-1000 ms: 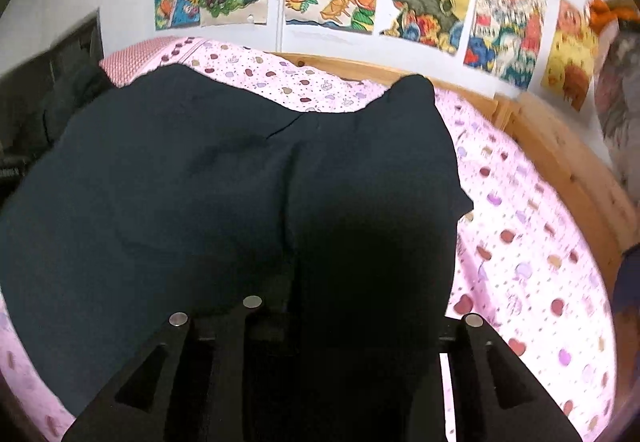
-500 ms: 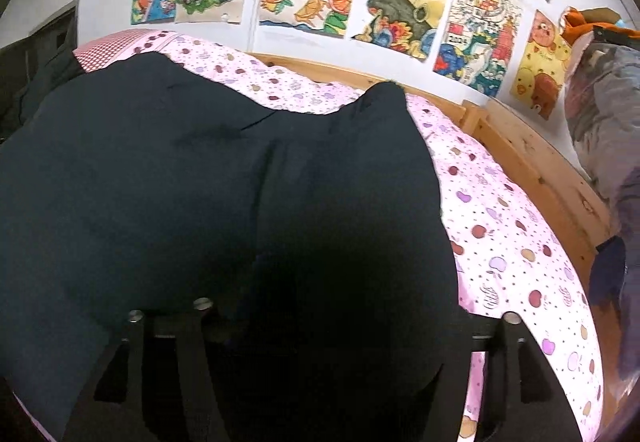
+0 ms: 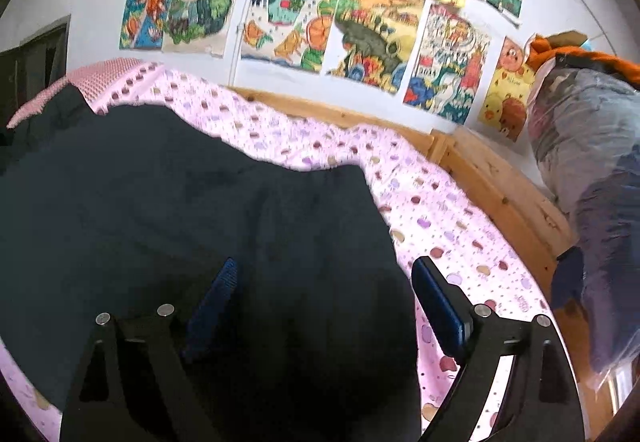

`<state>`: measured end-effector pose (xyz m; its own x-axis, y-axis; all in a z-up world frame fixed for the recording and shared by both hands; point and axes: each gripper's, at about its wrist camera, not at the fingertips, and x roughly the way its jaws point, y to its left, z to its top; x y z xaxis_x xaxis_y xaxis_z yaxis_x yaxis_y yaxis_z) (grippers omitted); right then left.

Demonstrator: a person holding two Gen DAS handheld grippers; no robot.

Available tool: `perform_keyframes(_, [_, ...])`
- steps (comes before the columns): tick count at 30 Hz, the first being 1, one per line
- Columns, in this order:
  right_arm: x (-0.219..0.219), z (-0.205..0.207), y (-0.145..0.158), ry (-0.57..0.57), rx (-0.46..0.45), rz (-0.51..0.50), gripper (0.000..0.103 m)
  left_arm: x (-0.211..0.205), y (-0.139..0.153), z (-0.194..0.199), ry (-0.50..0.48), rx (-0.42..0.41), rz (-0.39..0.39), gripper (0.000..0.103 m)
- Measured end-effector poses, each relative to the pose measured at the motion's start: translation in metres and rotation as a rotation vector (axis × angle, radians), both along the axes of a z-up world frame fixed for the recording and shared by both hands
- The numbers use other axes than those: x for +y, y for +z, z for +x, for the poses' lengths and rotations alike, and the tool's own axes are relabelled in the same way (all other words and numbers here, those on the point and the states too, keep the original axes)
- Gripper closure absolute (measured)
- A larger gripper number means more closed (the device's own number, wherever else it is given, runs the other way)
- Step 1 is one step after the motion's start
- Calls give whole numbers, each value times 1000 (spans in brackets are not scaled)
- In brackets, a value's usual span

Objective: Fold large clothes
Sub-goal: 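Lower the folded jacket onto the sheet with both tools, then open both tools and pull them back from the folded jacket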

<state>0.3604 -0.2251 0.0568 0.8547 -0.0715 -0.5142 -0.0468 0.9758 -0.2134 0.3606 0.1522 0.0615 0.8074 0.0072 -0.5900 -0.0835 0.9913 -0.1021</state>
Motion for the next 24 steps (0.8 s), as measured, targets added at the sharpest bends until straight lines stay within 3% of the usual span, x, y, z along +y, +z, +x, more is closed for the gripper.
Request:
perform_keyframes(4, [5, -18, 25, 15, -49, 40, 9, -15, 17, -8, 0, -17, 38, 0])
perform_keyframes(15, [8, -69, 77, 7, -137, 115, 8, -53, 94, -60, -22, -131, 122, 0])
perform_keyframes(24, [11, -120, 108, 17, -180, 145, 7, -59, 134, -117, -28, -201, 158, 0])
